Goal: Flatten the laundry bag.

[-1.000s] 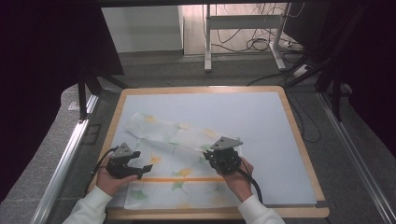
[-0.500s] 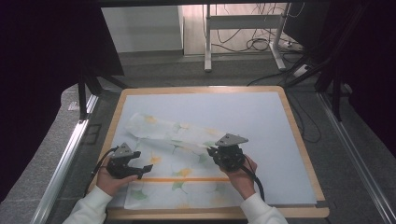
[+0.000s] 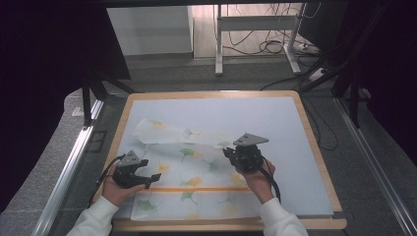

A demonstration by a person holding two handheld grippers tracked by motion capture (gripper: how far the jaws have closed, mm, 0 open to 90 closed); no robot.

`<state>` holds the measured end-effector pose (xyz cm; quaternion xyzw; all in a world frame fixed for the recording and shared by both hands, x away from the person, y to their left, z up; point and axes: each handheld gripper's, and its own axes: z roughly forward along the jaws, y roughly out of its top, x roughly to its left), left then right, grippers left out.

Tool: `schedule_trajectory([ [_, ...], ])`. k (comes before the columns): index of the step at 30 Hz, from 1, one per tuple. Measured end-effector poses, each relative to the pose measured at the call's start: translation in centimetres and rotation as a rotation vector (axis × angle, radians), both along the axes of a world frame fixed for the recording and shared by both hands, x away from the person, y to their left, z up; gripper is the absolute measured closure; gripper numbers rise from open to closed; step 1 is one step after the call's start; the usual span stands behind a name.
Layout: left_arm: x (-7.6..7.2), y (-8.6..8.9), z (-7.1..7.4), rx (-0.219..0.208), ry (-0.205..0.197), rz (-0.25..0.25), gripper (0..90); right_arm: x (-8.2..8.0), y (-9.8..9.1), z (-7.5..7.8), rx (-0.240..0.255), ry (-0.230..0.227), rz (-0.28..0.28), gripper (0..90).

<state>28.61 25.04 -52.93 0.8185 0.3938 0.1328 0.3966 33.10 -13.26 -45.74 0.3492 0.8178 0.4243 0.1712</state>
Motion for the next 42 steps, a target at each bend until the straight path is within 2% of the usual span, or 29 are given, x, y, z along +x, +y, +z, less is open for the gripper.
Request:
schedule_trajectory([
  [18, 0.0, 0.0, 0.0, 0.010, 0.004, -0.006, 21.7, 1.6, -0.4, 0.2, 0.016, -0.004, -0.043, 85.5],
  [42, 0.0, -0.1, -0.1, 0.014, 0.006, -0.011, 21.7, 4.9, -1.9, -0.4, 0.040, 0.016, -0.126, 85.7],
])
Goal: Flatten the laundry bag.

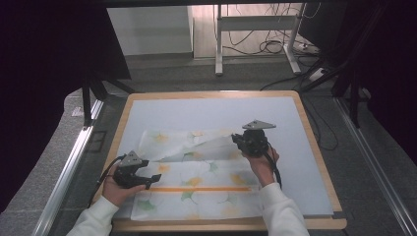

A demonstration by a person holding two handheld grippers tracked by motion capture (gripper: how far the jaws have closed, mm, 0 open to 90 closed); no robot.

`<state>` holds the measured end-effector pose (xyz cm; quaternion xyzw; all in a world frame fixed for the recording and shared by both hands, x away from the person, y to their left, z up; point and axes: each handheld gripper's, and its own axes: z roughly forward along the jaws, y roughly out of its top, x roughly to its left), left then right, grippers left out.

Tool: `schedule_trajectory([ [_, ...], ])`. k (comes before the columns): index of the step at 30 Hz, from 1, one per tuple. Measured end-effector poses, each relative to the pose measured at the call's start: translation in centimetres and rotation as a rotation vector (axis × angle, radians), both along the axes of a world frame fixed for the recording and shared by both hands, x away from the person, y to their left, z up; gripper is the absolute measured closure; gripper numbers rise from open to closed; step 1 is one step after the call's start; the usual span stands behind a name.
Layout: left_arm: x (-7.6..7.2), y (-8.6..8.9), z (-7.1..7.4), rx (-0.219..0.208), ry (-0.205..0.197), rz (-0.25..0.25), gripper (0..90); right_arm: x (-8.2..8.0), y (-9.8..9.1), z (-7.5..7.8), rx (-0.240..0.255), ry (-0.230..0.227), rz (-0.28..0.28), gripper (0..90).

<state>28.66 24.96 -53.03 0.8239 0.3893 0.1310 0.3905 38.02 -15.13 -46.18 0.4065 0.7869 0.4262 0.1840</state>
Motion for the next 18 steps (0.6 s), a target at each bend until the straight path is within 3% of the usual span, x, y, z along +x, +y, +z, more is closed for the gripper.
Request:
schedule_trajectory([
  [18, 0.0, 0.0, 0.0, 0.004, 0.000, -0.002, 21.8, 2.0, -0.8, -0.6, 0.010, 0.026, -0.046, 85.7],
])
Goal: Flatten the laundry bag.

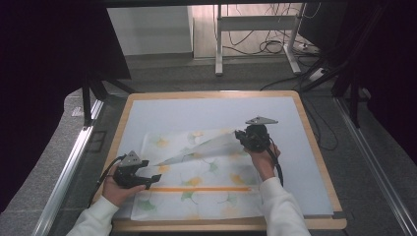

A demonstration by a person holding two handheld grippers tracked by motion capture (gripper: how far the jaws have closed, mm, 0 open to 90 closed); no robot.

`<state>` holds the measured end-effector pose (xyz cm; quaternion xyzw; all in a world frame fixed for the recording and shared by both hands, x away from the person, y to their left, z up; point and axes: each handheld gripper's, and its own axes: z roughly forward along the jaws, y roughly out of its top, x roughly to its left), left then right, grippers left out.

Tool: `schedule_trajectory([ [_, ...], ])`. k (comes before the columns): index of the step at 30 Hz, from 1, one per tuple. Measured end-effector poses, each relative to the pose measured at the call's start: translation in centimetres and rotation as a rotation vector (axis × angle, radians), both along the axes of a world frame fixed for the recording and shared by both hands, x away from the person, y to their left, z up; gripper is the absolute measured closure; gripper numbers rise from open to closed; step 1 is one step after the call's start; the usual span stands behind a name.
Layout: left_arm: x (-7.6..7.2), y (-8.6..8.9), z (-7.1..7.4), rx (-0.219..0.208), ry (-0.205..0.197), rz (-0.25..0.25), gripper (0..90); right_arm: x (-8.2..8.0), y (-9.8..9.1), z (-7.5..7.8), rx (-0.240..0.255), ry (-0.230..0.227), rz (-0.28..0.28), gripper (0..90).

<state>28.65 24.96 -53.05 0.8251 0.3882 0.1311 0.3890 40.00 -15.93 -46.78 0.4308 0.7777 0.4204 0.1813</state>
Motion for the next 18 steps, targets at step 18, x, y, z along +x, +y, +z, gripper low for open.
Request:
schedule_trajectory([
  [18, 0.0, 0.0, 0.0, 0.001, 0.000, 0.001, 21.8, 1.4, -0.8, -0.5, 0.016, 0.008, -0.046, 85.7],
])
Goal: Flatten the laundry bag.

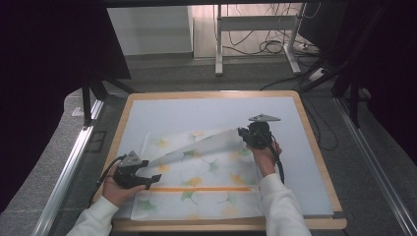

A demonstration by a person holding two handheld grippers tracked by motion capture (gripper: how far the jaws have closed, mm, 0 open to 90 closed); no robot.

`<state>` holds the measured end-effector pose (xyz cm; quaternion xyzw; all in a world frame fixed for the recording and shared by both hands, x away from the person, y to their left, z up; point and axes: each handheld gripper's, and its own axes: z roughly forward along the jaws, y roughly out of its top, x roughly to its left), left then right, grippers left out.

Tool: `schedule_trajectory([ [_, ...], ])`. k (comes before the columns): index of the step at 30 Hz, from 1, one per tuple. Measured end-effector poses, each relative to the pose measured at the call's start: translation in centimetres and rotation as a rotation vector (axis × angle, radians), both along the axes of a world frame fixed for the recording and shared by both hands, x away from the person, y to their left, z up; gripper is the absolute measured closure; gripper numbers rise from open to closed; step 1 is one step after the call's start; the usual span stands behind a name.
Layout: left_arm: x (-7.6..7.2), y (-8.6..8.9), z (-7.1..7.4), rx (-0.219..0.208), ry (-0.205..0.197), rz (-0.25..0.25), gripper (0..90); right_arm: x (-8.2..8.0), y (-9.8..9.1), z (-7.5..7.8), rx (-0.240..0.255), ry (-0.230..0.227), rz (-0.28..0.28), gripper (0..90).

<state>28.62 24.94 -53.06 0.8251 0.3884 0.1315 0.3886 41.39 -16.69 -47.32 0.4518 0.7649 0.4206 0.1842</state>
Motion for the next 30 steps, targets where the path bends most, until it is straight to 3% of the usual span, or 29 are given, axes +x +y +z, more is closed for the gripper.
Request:
schedule_trajectory([
  [30, 0.0, 0.0, 0.0, 0.000, -0.003, -0.001, 21.7, 2.1, -1.7, -1.6, 0.010, 0.035, -0.067, 85.8],
])
